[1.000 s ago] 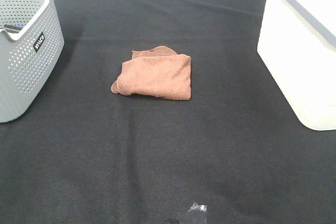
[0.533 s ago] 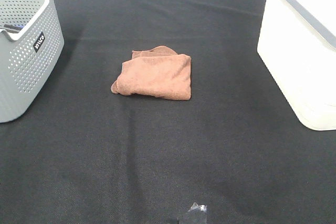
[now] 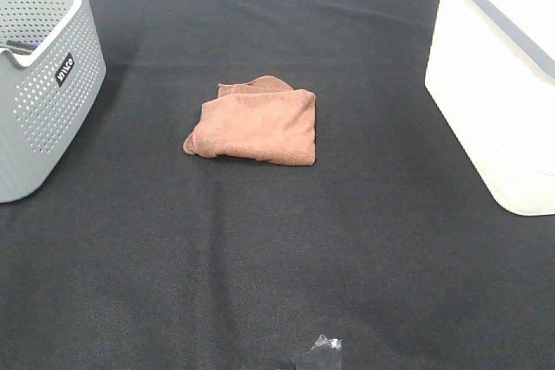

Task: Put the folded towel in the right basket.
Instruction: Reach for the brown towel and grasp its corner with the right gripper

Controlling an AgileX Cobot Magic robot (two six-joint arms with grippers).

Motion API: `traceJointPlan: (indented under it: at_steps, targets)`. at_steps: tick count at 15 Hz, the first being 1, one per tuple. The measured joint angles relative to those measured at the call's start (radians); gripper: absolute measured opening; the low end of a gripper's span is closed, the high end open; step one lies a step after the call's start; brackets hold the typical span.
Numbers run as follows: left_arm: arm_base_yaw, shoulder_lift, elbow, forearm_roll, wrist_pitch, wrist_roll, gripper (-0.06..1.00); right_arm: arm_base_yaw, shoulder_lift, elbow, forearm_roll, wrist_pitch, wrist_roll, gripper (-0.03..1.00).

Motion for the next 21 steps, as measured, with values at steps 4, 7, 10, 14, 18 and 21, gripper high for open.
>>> traceJointPlan:
  at_steps: [4,7,10,14,18,21]
  targets:
    - [0.000,0.000,0.000,0.000,0.000,0.000,0.98,0.000,0.000,0.000,0.000,0.000,0.000,0.98]
    - [0.000,0.000,0.000,0.000,0.000,0.000,0.98,0.000,0.000,0.000,0.000,0.000,0.000,0.98]
    - [0.000,0.000,0.000,0.000,0.000,0.000,0.98,0.000,0.000,0.000,0.000,0.000,0.000,0.98]
    - [0.000,0.000,0.000,-0.001,0.000,0.000,0.98,0.000,0.000,0.000,0.000,0.000,0.000,0.98]
    - [0.000,0.000,0.000,-0.002,0.000,0.000,0.98,0.000,0.000,0.000,0.000,0.000,0.000,0.98]
    - [0.000,0.000,0.000,-0.002,0.000,0.000,0.98,0.000,0.000,0.000,0.000,0.000,0.000,0.98]
